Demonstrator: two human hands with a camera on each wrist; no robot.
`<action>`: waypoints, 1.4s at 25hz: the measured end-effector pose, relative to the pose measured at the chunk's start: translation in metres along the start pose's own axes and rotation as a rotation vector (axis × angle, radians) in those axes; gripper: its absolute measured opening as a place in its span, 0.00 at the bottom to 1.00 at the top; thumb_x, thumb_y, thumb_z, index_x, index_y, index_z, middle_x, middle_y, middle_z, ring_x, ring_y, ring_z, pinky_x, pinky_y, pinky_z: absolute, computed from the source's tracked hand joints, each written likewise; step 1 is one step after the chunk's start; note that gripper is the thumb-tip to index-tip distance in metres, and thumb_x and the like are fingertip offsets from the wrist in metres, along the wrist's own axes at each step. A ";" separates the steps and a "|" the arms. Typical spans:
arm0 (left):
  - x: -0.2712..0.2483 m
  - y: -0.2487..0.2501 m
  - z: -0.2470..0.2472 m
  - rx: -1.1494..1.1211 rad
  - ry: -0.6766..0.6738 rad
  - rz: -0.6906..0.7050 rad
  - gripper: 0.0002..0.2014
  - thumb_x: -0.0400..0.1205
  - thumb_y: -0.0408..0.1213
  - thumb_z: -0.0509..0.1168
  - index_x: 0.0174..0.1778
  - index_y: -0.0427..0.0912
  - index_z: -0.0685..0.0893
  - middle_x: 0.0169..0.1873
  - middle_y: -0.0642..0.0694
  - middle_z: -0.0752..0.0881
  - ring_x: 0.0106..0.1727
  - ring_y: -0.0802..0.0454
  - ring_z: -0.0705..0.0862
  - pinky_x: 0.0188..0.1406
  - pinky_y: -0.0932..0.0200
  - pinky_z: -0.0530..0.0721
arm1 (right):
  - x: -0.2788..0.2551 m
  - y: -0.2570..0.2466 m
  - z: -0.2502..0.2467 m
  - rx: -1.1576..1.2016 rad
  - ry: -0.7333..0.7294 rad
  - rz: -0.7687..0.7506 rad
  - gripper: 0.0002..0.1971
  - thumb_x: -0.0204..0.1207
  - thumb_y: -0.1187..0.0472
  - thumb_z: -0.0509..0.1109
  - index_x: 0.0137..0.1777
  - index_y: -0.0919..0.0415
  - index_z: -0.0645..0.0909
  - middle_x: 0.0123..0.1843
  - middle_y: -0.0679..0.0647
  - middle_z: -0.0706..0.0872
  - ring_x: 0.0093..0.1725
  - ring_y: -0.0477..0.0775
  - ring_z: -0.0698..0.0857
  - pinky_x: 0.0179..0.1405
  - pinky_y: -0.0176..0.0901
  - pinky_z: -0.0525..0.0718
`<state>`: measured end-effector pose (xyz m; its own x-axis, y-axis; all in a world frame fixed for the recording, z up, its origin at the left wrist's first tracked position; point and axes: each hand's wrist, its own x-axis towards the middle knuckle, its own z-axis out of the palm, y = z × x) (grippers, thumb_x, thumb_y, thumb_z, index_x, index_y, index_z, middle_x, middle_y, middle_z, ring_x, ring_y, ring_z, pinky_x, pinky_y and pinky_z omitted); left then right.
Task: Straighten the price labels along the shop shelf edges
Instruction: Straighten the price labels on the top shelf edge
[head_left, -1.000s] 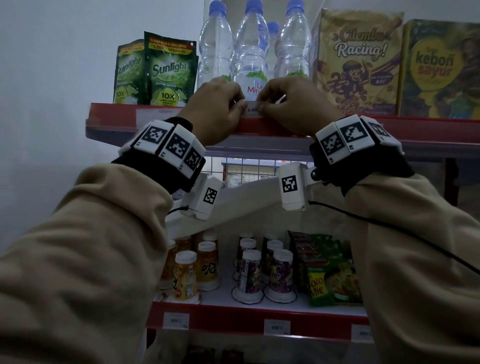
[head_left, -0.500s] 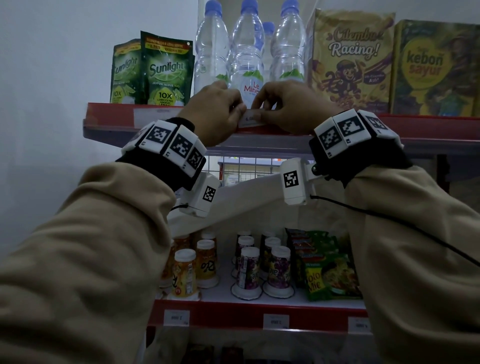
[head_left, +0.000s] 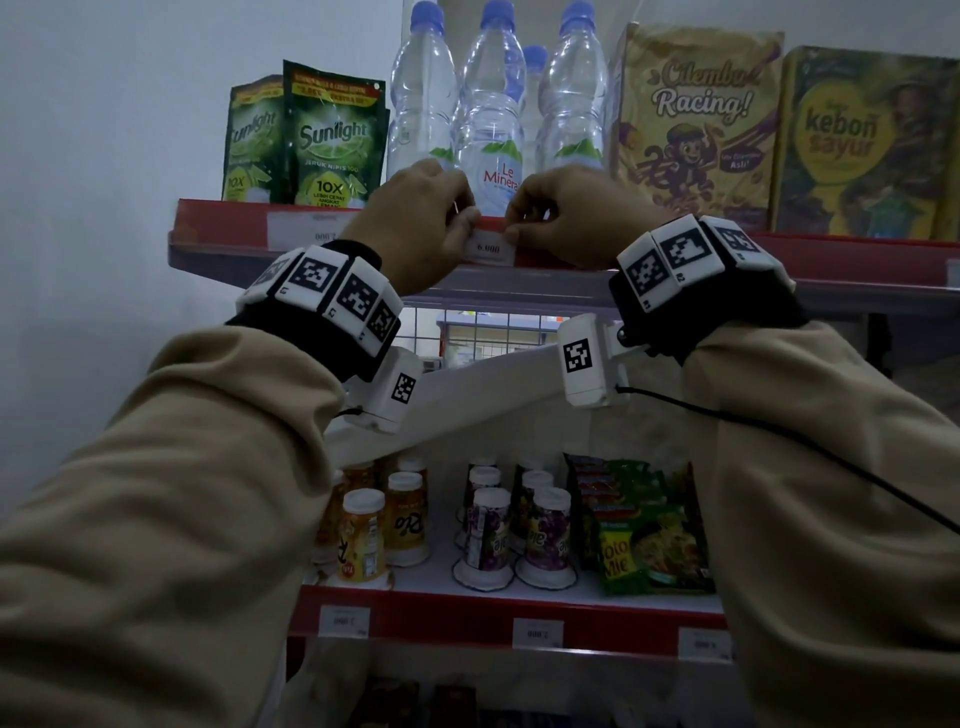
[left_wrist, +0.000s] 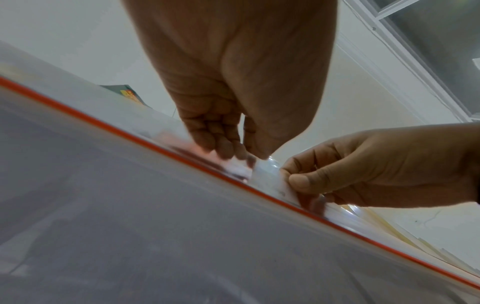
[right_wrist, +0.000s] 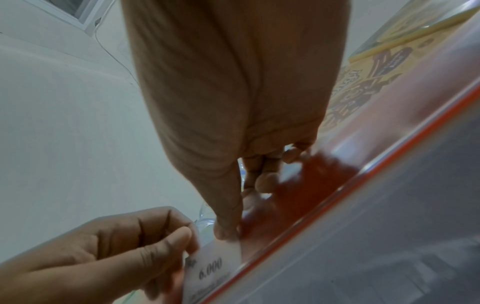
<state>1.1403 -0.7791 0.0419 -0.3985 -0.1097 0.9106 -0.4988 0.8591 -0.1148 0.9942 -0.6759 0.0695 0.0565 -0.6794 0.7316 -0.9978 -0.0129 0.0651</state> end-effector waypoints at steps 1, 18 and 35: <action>0.000 0.000 -0.001 -0.011 0.004 -0.009 0.12 0.84 0.40 0.59 0.53 0.34 0.81 0.51 0.34 0.79 0.54 0.38 0.77 0.51 0.51 0.72 | 0.001 0.000 0.000 0.006 -0.003 -0.006 0.09 0.78 0.55 0.70 0.55 0.56 0.84 0.48 0.49 0.79 0.47 0.46 0.76 0.44 0.35 0.70; -0.010 0.002 -0.009 -0.072 0.022 -0.071 0.11 0.83 0.40 0.64 0.55 0.38 0.84 0.51 0.38 0.79 0.52 0.46 0.76 0.50 0.59 0.69 | -0.010 0.005 0.016 0.140 0.245 -0.024 0.08 0.72 0.57 0.75 0.50 0.51 0.84 0.44 0.46 0.83 0.44 0.45 0.80 0.54 0.48 0.82; -0.056 -0.079 -0.043 0.104 0.033 -0.091 0.20 0.80 0.38 0.66 0.68 0.41 0.78 0.61 0.40 0.76 0.65 0.43 0.72 0.67 0.53 0.69 | 0.035 -0.091 0.050 -0.070 0.189 0.008 0.14 0.68 0.43 0.71 0.48 0.50 0.82 0.56 0.54 0.81 0.64 0.58 0.75 0.65 0.58 0.68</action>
<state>1.2350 -0.8192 0.0167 -0.3236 -0.1665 0.9314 -0.6094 0.7897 -0.0705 1.0852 -0.7354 0.0554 0.0607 -0.5293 0.8463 -0.9938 0.0474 0.1009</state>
